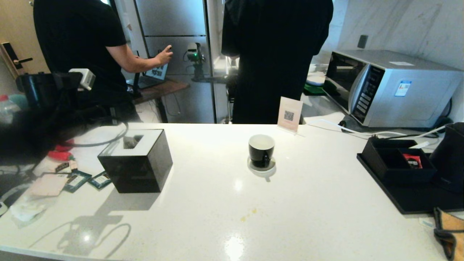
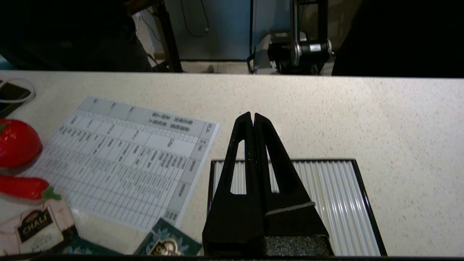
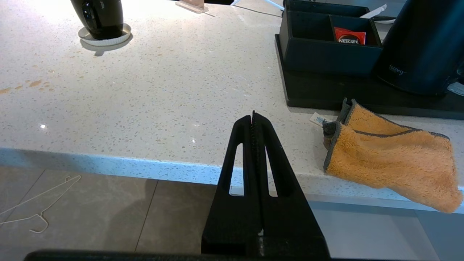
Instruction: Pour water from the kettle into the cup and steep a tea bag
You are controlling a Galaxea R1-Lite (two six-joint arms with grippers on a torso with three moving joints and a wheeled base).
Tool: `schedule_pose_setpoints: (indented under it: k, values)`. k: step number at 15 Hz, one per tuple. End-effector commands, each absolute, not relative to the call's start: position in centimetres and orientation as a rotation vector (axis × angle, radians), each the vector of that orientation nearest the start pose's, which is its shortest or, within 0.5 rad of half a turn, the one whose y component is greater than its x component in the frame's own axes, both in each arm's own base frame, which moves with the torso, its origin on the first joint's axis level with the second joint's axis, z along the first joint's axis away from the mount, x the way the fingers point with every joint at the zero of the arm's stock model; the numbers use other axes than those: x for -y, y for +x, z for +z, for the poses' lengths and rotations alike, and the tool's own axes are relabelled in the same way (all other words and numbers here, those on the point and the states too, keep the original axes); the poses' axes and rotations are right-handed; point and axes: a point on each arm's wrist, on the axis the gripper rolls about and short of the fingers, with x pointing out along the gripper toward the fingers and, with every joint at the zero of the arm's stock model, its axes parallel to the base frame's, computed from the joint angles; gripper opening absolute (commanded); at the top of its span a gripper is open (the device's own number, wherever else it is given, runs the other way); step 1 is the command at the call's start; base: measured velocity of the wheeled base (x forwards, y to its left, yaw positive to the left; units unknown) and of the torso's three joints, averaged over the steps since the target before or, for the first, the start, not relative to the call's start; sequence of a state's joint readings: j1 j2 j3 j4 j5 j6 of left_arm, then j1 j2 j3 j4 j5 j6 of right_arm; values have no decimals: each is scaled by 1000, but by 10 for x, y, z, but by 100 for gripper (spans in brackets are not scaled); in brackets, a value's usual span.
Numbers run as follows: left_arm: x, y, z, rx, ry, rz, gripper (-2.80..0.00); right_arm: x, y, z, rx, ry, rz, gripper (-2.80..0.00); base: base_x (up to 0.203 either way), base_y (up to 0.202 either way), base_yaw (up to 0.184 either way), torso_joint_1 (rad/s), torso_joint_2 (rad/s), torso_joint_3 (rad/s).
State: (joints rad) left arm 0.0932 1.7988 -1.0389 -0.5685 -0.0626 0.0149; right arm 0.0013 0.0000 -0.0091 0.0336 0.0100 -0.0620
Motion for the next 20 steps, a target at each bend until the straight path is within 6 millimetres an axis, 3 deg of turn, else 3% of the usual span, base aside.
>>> schedule_pose_setpoints:
  k: [1, 20]
  values:
    - [-32, 358, 198, -201, -2, 29, -280, 0, -23, 75, -25, -63, 13, -280, 0, 0, 0, 0, 0, 0]
    - [-30, 357, 178, -233, -10, -49, -280, 0, -23, 75, -25, -63, 13, -280, 0, 0, 0, 0, 0, 0]
